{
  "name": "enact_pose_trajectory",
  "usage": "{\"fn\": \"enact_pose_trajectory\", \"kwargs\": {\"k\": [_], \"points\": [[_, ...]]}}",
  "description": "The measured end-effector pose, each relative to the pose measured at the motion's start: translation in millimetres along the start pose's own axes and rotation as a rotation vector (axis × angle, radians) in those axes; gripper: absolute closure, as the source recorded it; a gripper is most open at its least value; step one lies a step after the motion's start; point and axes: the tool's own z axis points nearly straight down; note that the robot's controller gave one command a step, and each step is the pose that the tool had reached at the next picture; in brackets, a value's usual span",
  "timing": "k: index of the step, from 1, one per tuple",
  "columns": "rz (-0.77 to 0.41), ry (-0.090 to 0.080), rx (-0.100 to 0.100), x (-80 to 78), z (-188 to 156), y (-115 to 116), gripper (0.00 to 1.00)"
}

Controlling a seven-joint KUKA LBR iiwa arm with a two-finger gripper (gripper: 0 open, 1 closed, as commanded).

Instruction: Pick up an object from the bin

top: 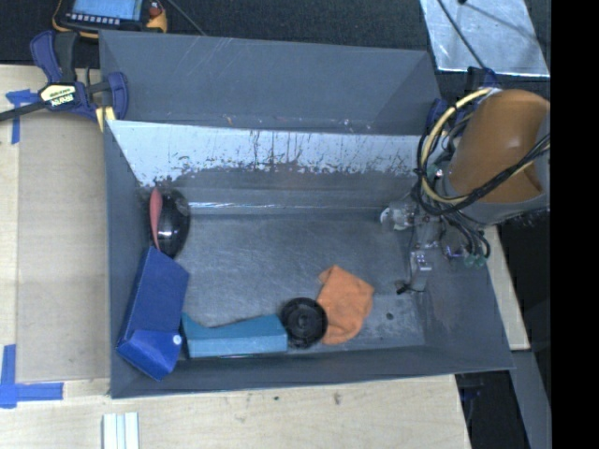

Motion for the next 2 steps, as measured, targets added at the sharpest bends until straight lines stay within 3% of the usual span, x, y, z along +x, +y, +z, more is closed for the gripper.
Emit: {"fn": "enact_pose_trajectory", "kwargs": {"k": [1,2], "points": [[-0.003,-0.008,0.001,-1.8,-5,0,0.0],[0.012,-0.012,0.002,1.2,36,30,0.0]]}}
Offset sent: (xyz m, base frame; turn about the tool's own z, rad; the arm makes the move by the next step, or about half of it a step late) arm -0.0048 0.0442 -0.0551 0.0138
